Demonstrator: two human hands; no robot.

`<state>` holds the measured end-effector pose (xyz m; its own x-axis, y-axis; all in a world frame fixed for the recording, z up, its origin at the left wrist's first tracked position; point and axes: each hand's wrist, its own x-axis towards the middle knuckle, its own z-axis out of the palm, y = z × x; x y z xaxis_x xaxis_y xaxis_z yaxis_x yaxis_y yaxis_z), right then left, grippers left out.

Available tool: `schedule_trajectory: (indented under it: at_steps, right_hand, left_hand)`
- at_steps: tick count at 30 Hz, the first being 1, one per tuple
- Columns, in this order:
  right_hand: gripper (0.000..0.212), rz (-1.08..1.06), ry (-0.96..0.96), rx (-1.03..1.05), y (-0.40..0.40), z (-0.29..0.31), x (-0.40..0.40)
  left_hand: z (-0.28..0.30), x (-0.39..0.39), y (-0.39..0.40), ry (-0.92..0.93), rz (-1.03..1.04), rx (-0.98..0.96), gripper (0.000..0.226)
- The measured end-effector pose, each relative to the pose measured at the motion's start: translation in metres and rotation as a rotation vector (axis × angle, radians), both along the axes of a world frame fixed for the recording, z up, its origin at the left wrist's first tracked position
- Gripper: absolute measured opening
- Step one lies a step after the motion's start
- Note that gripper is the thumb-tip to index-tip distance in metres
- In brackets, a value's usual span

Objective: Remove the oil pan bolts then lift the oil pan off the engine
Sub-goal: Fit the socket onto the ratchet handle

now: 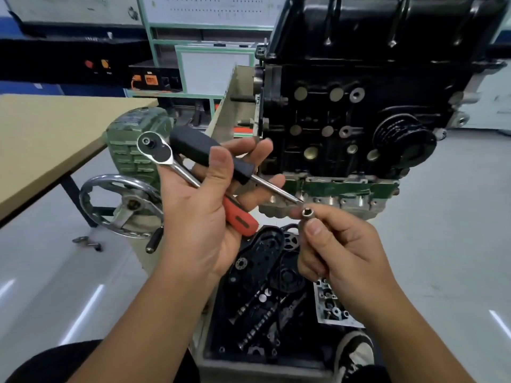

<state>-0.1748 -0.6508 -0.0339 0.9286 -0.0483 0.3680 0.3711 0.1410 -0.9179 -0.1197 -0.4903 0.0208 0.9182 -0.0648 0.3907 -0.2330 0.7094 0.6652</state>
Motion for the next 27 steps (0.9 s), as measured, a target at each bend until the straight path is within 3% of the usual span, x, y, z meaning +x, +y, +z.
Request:
schedule_trajectory:
  at_steps: [5, 11, 16, 22, 27]
  right_hand:
    - [0.021, 0.063, 0.022, -0.011, 0.007, 0.001, 0.005]
    - [0.028, 0.073, -0.001, 0.055, 0.007, 0.006, 0.016]
    - [0.026, 0.022, -0.012, 0.032, -0.003, 0.007, 0.014]
    - [0.021, -0.039, -0.040, -0.112, -0.009, 0.007, 0.016]
    - [0.023, -0.074, -0.059, -0.235, -0.014, 0.006, 0.020]
  left_hand:
    - [0.000, -0.007, -0.005, -0.013, 0.042, 0.040, 0.051]
    - [0.003, -0.006, 0.002, 0.023, 0.192, -0.040, 0.039]
    - [-0.006, -0.003, -0.002, 0.023, 0.143, -0.010, 0.042]
    - [-0.017, -0.002, -0.005, -0.001, 0.137, 0.045, 0.040]
    - [-0.022, -0.002, 0.002, 0.068, 0.186, -0.026, 0.032]
